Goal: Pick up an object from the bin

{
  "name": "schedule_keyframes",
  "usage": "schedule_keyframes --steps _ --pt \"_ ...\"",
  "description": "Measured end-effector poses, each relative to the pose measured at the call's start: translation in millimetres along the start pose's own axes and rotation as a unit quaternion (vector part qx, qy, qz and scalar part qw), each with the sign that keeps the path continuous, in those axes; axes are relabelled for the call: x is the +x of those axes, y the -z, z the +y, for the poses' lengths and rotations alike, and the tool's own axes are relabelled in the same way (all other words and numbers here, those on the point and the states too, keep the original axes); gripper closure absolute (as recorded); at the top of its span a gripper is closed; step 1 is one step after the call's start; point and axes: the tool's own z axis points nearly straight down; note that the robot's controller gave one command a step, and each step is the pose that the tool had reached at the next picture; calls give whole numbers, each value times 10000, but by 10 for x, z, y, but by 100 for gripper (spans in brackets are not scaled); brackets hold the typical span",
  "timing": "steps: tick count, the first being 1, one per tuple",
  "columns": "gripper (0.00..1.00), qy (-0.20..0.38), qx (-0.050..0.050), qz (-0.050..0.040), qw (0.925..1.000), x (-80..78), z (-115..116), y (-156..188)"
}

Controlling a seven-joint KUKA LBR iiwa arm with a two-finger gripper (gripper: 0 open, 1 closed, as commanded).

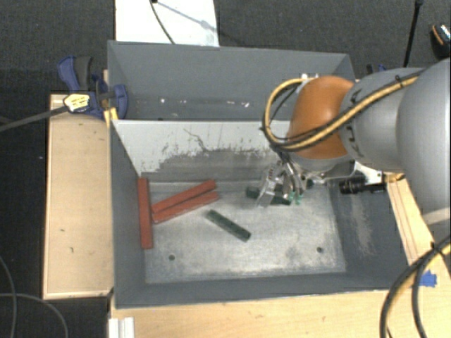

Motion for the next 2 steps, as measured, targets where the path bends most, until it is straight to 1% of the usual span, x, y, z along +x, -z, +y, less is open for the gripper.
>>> schedule_keyframes --steps 1,2 --pt "100 18 0 0 10000 -16 5 139" --pt "100 44 -3 -1 10000 -52 15 1048"
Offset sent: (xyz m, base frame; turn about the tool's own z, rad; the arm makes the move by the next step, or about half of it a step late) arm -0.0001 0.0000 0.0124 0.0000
